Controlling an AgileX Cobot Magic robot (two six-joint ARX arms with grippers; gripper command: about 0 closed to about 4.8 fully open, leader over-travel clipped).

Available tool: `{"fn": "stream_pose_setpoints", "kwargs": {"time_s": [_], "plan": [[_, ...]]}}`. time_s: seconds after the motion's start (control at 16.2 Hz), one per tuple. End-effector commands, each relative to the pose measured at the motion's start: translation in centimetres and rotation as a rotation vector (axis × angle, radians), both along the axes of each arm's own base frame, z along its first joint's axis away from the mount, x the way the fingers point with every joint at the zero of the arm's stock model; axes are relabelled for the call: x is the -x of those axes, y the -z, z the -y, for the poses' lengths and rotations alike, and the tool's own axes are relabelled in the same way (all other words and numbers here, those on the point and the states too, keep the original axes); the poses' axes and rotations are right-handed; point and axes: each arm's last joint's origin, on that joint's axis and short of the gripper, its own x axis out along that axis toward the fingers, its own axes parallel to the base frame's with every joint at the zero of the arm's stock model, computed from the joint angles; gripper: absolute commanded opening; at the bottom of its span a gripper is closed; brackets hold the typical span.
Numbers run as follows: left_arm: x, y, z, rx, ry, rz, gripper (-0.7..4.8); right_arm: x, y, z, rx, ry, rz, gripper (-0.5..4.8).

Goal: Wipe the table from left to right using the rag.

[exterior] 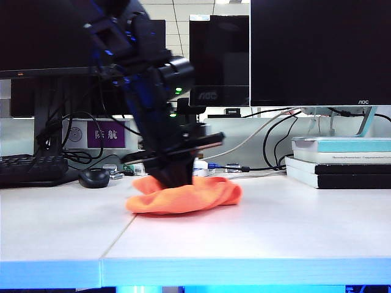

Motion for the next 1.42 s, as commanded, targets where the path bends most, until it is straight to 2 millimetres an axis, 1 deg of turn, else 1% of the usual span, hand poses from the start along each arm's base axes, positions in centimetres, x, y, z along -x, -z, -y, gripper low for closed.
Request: {"fn": "stream_pose_setpoints", "kwargs": {"time_s": [0.06,0.19,0.43,0.62,0.8,1.23,1.42], "plan": [[0.9,2.3,1.4,-0.049,0.042,-0.103,-0.06,0.3,-0.1,0.4,-0.005,0.048,-0.006,-0.04],[1.0,2.4,2.3,-0.049,0.06,-0.102,-0.06,0.5,-0.1,0.9,-0.035,0.161,-0.035,-0.04],[1.6,2.6,4.5,-0.052,0.107,-0.102,-0.06,0.6,0.0,2.1,0.059,0.248,-0.041,-0.04],[1.8,2.5,5.9,-0.041,0.138,-0.113,-0.06,0.6,0.2,2.6,0.092,0.276,-0.07,-0.04],[2.6,2.4,7.8,-0.022,0.179,-0.087,-0.06,0.8,0.3,2.9,0.116,0.302,-0.078,-0.04],[2.8,3.0,9.6,-0.008,0.206,-0.089,-0.06,0.8,0.4,2.9,0.114,0.311,-0.083,-0.04],[2.5,2.6,11.1,0.016,0.224,-0.079,-0.06,0.8,0.4,2.9,0.109,0.318,-0.084,-0.04]]}}
